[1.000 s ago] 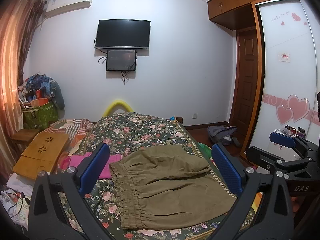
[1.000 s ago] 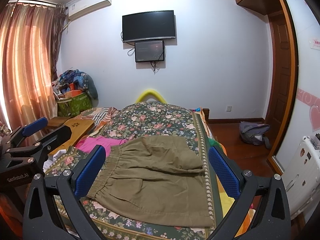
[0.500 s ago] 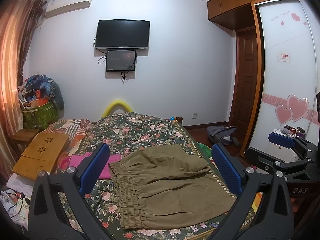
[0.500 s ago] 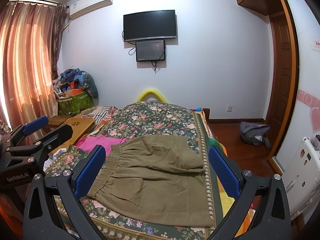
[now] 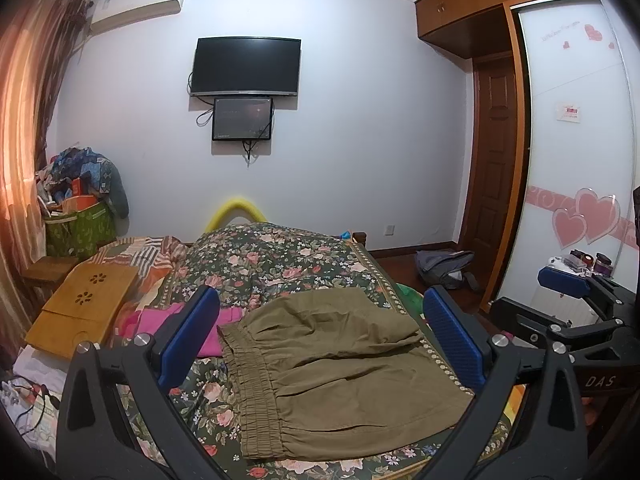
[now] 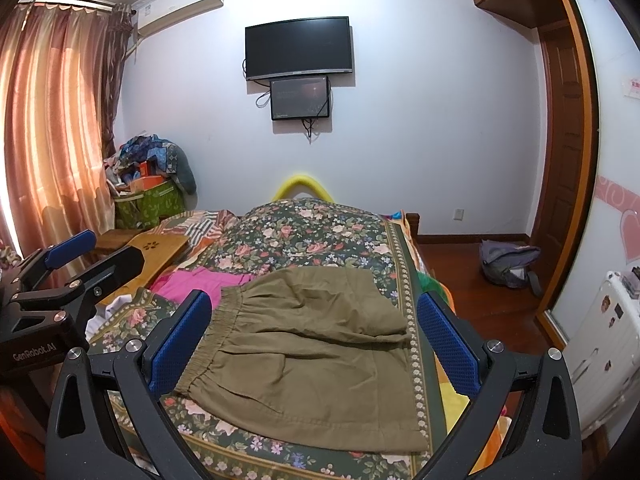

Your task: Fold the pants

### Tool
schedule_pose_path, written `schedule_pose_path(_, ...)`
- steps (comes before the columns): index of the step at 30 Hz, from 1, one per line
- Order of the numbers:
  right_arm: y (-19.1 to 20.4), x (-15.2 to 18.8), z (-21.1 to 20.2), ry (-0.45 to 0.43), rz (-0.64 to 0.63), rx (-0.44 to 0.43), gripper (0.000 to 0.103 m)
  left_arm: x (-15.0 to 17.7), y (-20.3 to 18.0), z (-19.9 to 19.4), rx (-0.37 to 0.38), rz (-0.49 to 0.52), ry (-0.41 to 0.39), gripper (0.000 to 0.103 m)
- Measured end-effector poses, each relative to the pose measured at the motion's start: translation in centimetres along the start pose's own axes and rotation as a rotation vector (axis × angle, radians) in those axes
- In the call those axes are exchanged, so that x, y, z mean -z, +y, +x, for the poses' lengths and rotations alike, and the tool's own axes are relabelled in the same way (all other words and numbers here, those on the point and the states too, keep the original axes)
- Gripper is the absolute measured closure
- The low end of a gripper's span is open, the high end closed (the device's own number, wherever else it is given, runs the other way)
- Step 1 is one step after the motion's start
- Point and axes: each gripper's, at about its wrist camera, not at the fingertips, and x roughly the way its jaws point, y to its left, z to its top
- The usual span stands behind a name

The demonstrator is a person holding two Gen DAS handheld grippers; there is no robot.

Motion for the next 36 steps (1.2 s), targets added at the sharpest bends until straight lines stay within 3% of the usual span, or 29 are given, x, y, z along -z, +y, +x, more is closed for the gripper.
schedule_pose_path(14, -3.0, 1.5, 4.0, 0.096, 0.035, 0.051, 0.001, 0.9, 2.0, 4.4, -0.054, -0.016, 0.059, 0.0)
schedule_pose_path(20, -6.4, 2.1, 7.7, 0.183, 0.081, 0.101, 0.001, 1.2, 4.3, 9.0, -0.072, -0.022, 0.128, 0.0)
schedule_pose_path(26, -9.3, 2.0, 11.2, 0.242, 0.099, 0.098, 0.001, 1.7, 7.8, 14.5, -0.087, -0.045, 0.2, 0.0)
schedule_pose_path(31, -10.2, 1.1, 14.4, 0.245, 0.048, 0.116, 0.001, 2.2, 10.4, 19.3, -0.156, -0.022, 0.235, 0.0)
schedule_pose_path(36, -11.1, -0.1, 18.4, 0.239, 0.012, 0.113, 0.001, 3.2, 13.5, 24.2, -0.137, -0.064, 0.304, 0.0)
